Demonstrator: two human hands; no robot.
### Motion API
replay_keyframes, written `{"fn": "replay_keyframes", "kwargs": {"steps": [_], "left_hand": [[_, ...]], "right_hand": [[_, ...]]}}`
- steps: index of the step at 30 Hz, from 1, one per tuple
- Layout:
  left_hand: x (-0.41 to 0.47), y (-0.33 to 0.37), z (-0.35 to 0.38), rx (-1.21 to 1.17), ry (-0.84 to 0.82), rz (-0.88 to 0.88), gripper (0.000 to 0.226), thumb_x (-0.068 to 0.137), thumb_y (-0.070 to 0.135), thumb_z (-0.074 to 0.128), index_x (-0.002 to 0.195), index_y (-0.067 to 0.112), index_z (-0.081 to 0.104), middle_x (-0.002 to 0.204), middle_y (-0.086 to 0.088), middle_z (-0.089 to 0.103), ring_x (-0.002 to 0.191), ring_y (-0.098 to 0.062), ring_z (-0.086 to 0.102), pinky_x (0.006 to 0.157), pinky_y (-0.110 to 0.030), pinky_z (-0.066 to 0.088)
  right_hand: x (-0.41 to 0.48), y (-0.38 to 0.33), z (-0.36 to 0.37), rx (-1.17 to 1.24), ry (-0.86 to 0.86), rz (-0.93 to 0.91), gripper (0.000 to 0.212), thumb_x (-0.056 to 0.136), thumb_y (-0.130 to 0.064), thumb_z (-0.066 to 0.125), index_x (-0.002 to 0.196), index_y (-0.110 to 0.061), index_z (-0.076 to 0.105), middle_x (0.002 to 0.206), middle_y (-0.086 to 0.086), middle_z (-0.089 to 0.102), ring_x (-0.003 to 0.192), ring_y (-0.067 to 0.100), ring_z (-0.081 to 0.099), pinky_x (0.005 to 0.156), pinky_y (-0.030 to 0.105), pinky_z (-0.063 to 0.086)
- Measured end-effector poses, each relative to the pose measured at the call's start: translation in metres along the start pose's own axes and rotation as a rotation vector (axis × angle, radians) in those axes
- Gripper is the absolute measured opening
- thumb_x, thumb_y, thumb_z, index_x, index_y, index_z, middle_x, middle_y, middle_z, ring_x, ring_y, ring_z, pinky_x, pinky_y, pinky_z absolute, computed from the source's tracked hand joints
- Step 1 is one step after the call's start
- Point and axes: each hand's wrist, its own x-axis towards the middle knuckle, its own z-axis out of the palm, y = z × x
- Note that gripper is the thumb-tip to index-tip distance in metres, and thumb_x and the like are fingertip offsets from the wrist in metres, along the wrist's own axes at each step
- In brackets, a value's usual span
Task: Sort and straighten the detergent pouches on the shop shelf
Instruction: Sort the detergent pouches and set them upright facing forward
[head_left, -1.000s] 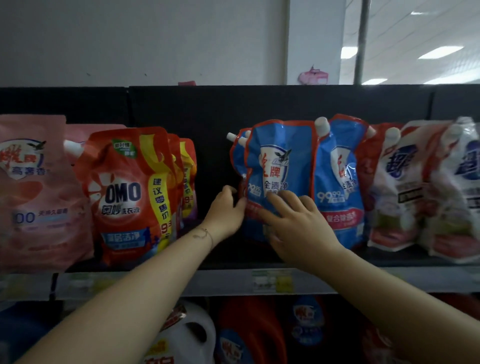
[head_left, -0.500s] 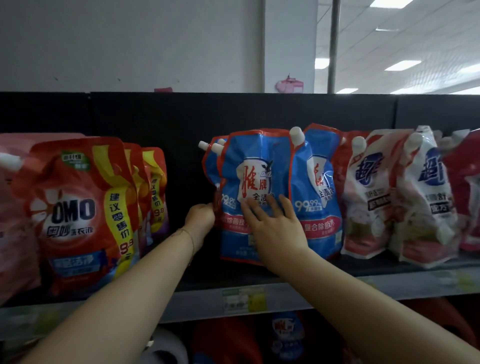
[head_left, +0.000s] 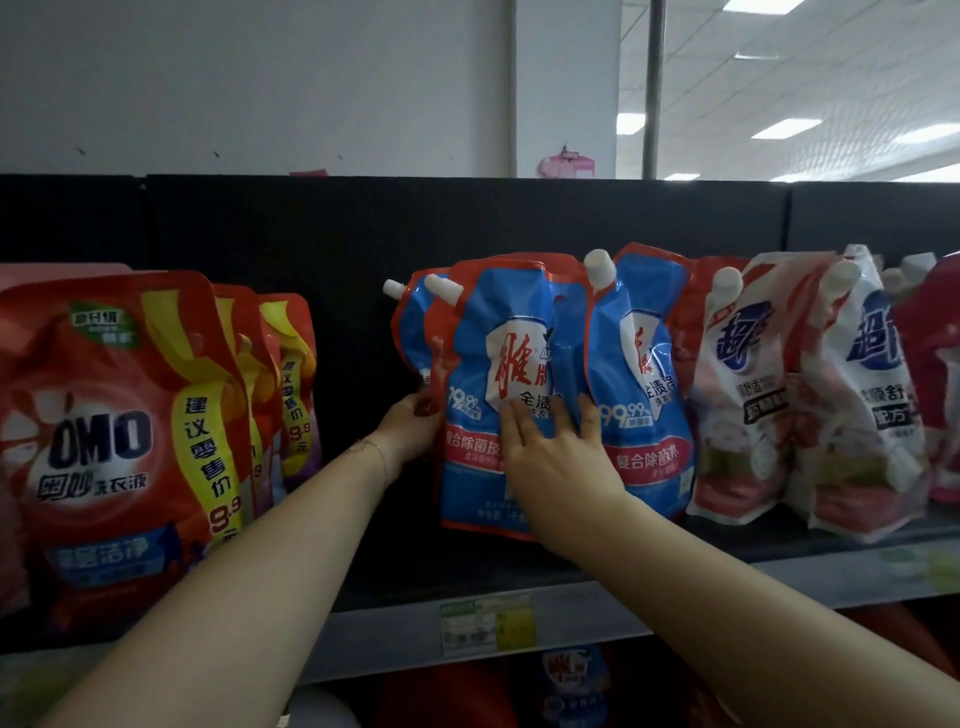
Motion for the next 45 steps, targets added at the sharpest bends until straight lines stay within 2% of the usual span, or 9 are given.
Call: {"fn": "replay_keyframes", "kwargs": {"steps": [7,12,16,20,23,27,32,37,45], "left_hand": [[0.017,-0.006,0.008,-0.074,0.071,0.022,0.029,0.088,0.018,0.067,0.115,0.011,0.057,0.112,-0.014,0.066,0.097,-0.028,0.065,0.088,-0.037,0.053],[0.023,-0.009,0.004,-0.031,0.068,0.020,0.007,0.087,0.018,0.066,0.085,0.024,0.068,0.098,-0.009,0.071,0.092,-0.027,0.068,0.088,-0.040,0.055],[0.021,-0.008,0.003,-0.094,0.006,0.014,0.007,0.088,0.014,0.066,0.095,0.016,0.070,0.099,-0.011,0.069,0.090,-0.026,0.067,0.080,-0.032,0.055],[0.016,-0.010,0.009,-0.180,-0.060,-0.013,0.033,0.091,0.018,0.064,0.121,0.005,0.061,0.099,-0.011,0.069,0.086,-0.022,0.067,0.076,-0.032,0.055],[0.009,-0.007,0.013,-0.233,-0.143,-0.030,0.027,0.095,0.026,0.056,0.113,0.006,0.063,0.099,-0.010,0.068,0.083,-0.018,0.065,0.070,-0.027,0.052],[0.007,-0.005,0.019,-0.199,-0.337,-0.093,0.030,0.095,0.041,0.052,0.107,0.016,0.065,0.108,-0.009,0.070,0.096,-0.021,0.067,0.083,-0.032,0.053],[0.008,0.000,0.028,-0.240,-0.397,-0.174,0.035,0.096,0.045,0.046,0.091,0.016,0.065,0.074,-0.002,0.073,0.075,-0.016,0.067,0.072,-0.027,0.052],[0.014,-0.004,0.035,-0.223,-0.387,-0.152,0.039,0.100,0.040,0.038,0.079,0.015,0.061,0.057,0.001,0.069,0.050,-0.008,0.065,0.057,-0.020,0.050],[0.019,-0.001,0.022,-0.315,-0.014,0.010,0.036,0.094,0.045,0.053,0.112,0.016,0.064,0.103,-0.008,0.072,0.089,-0.023,0.069,0.067,-0.028,0.054]], "right_hand": [[0.011,-0.001,0.002,-0.059,-0.086,0.040,0.088,0.097,-0.035,0.049,0.150,0.000,-0.011,0.159,0.017,-0.011,0.143,0.049,0.000,0.107,0.068,-0.007],[0.014,-0.001,0.010,-0.050,-0.155,0.030,0.114,0.086,-0.056,0.059,0.148,-0.002,-0.020,0.156,0.017,-0.023,0.142,0.050,-0.010,0.110,0.065,-0.002],[0.015,-0.005,0.015,-0.079,-0.167,0.048,0.118,0.085,-0.060,0.057,0.146,-0.001,-0.025,0.154,0.018,-0.029,0.140,0.051,-0.014,0.110,0.066,0.000],[0.020,-0.006,0.010,-0.076,-0.214,0.074,0.113,0.089,-0.053,0.058,0.145,0.001,-0.024,0.154,0.019,-0.028,0.140,0.053,-0.012,0.109,0.066,0.001],[0.020,-0.007,0.006,-0.077,-0.229,0.083,0.110,0.090,-0.050,0.057,0.146,0.001,-0.022,0.154,0.019,-0.026,0.140,0.053,-0.010,0.110,0.065,0.003],[0.018,-0.009,0.003,-0.088,-0.222,0.084,0.101,0.094,-0.045,0.053,0.146,0.002,-0.019,0.155,0.021,-0.022,0.141,0.053,-0.006,0.111,0.063,0.008],[0.021,-0.014,0.006,-0.065,-0.193,0.091,0.096,0.096,-0.042,0.050,0.147,0.004,-0.017,0.156,0.023,-0.020,0.140,0.054,-0.006,0.109,0.067,0.007],[0.026,-0.015,0.012,-0.057,-0.163,0.074,0.101,0.092,-0.039,0.057,0.147,0.002,-0.016,0.155,0.023,-0.021,0.138,0.055,-0.012,0.105,0.072,0.000],[0.023,-0.010,0.024,0.064,-0.144,0.022,0.105,0.091,-0.044,0.058,0.148,-0.010,-0.023,0.154,0.007,-0.033,0.139,0.044,-0.027,0.108,0.068,0.005]]}}
